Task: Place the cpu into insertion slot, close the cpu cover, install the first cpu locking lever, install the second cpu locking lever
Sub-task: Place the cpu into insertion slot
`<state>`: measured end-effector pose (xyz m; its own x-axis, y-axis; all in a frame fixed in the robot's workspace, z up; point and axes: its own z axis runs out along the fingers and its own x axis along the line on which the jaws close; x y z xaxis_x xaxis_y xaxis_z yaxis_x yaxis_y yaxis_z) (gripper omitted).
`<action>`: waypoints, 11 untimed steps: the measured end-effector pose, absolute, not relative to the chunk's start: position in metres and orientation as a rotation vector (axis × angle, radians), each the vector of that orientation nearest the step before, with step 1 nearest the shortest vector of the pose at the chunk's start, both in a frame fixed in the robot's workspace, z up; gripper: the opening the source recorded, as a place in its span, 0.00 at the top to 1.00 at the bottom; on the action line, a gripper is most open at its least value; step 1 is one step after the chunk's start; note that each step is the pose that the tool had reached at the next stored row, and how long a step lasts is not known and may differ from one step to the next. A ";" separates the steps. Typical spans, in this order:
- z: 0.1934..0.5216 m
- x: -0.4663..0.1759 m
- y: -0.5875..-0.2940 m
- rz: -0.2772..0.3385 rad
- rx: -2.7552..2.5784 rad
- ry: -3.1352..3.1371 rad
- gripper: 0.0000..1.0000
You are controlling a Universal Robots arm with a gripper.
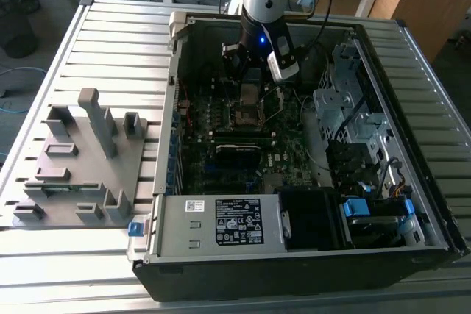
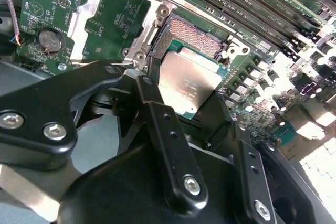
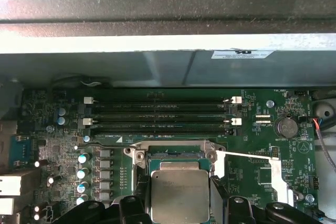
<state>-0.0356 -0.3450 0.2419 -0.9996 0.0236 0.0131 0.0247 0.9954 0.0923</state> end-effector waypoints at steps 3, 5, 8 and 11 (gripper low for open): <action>0.242 -0.036 -0.345 -0.145 -0.042 -3.126 0.46; 0.242 -0.036 -0.345 -0.145 -0.063 -3.126 0.46; 0.241 -0.036 -0.345 -0.145 -0.129 -3.126 0.46; 0.241 -0.036 -0.345 -0.146 -0.214 -3.124 0.46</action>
<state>-0.0356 -0.3450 0.2406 -0.9906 0.1358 0.0131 0.1365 0.9863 0.0923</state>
